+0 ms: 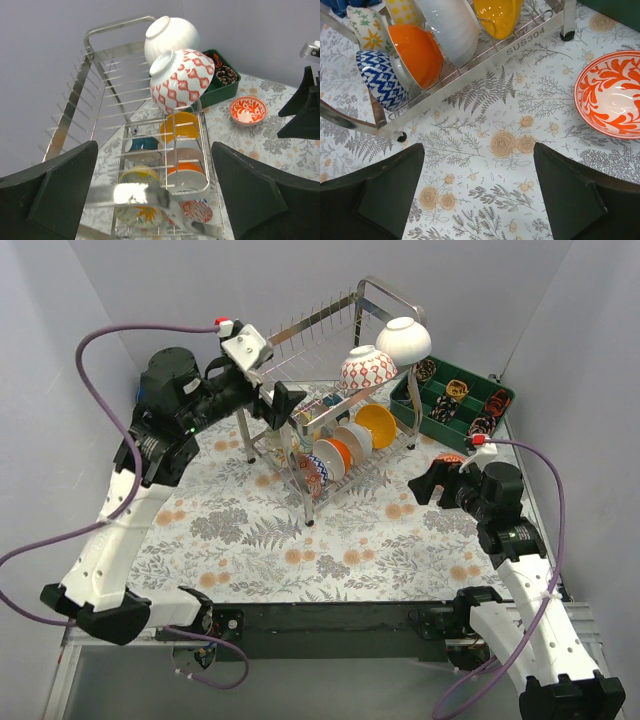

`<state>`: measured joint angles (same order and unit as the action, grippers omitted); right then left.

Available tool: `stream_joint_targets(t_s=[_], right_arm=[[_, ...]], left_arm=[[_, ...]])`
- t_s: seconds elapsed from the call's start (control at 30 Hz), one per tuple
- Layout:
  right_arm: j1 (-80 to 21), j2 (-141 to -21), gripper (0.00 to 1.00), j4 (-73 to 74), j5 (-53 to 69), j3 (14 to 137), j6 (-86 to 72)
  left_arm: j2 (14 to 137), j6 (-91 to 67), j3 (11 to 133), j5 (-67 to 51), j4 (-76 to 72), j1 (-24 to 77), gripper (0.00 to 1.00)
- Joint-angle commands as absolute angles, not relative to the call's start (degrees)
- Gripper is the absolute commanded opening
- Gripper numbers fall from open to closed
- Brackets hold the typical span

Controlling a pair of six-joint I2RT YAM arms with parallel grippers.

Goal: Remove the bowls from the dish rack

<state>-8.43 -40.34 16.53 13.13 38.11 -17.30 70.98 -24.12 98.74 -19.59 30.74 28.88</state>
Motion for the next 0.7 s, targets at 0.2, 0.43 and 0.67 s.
stream_joint_targets(t_s=[0.2, 0.43, 0.67], right_arm=[[-12.1, -38.8, 0.98, 12.5, 12.6, 35.7, -15.0], [-13.3, -39.1, 0.97, 12.0, 13.3, 35.2, -13.8], [-14.3, -40.0, 0.96, 11.7, 13.8, 35.2, -13.3]], left_arm=[[80.8, -5.2, 102.9, -25.7, 21.3, 36.5, 0.98], [86.1, -2.5, 104.6, -27.2, 16.2, 37.4, 0.98], [91.4, -2.6, 107.4, -30.5, 16.2, 37.4, 0.98]])
